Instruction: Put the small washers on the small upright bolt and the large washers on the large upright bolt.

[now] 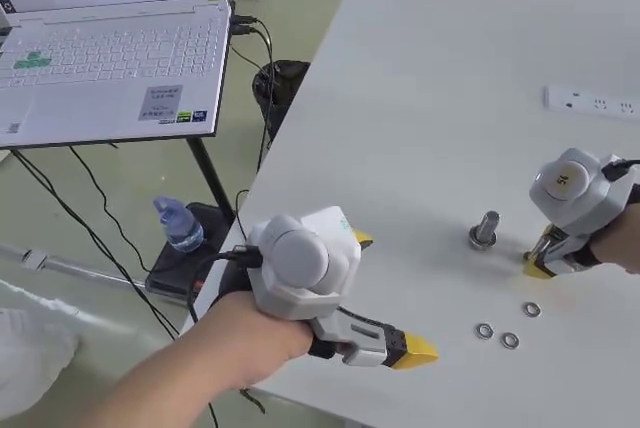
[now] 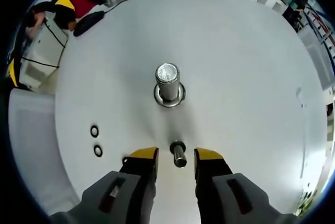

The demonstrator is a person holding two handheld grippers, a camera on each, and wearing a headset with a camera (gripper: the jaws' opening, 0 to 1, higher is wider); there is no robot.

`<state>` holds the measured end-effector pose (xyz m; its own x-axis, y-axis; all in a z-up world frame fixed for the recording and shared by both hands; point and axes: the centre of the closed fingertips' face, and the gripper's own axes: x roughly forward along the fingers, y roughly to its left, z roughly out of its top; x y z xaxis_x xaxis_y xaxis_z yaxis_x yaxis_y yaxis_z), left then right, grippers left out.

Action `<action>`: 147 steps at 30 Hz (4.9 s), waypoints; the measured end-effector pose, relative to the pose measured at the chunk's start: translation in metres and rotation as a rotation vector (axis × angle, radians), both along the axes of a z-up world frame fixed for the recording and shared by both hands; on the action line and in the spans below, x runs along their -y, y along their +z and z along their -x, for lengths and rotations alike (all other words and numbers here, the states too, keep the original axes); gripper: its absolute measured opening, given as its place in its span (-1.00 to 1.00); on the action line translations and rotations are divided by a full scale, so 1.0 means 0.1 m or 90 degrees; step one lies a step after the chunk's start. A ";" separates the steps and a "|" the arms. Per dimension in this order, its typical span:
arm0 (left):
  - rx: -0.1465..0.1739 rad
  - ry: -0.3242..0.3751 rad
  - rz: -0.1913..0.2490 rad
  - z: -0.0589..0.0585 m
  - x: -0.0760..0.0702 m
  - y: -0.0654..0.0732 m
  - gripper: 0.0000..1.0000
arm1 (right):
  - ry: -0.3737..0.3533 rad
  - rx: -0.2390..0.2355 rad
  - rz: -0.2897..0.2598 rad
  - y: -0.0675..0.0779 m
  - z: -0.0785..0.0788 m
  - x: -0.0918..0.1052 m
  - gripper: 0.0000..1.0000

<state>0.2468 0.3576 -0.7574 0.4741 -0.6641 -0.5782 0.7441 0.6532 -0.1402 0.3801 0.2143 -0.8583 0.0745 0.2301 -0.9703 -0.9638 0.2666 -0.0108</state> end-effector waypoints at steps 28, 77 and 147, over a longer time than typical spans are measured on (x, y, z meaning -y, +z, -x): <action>0.017 -0.015 -0.020 0.13 0.03 0.16 0.73 | -0.003 0.002 -0.043 0.49 0.06 -0.06 -0.45; 0.004 -0.003 0.012 0.29 0.11 0.11 0.95 | 0.052 -0.022 -0.046 0.26 0.67 0.09 -0.44; -0.006 -0.006 0.004 0.32 0.04 0.03 0.78 | 0.021 0.011 -0.016 -0.08 0.71 0.06 -0.67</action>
<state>0.2149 0.3536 -0.7548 0.4625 -0.6716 -0.5789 0.7486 0.6456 -0.1510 0.3090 0.2085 -0.8662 0.0832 0.2567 -0.9629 -0.9718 0.2347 -0.0214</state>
